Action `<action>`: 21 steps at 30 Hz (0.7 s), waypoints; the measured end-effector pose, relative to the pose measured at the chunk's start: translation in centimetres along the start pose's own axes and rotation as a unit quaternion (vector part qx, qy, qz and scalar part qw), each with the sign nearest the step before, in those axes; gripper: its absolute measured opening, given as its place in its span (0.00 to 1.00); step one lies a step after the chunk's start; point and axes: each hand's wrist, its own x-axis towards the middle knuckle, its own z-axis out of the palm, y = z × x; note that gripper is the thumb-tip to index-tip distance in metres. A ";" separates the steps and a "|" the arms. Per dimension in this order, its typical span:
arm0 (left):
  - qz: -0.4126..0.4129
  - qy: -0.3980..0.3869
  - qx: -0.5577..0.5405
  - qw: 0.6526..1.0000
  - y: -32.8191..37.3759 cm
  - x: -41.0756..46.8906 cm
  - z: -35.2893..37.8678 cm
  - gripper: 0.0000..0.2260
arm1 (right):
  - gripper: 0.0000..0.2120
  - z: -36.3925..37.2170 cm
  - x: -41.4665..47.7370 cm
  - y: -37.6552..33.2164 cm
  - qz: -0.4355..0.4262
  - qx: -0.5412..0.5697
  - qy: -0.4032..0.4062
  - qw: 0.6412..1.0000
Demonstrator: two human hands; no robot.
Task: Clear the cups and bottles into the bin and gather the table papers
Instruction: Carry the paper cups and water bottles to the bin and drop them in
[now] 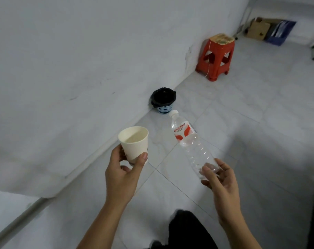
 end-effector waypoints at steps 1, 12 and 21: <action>0.001 -0.008 0.001 1.000 -0.1 2.6 1.4 0.30 | 0.27 0.9 2.3 0.0 0.003 0.005 0.009 1.000; 0.007 0.004 0.028 1.000 1.5 31.9 16.9 0.24 | 0.25 11.4 34.7 -4.5 0.015 -0.005 0.014 1.000; -0.017 0.030 0.022 0.999 2.3 51.5 25.6 0.28 | 0.32 20.3 56.3 -9.8 0.036 -0.060 -0.024 0.997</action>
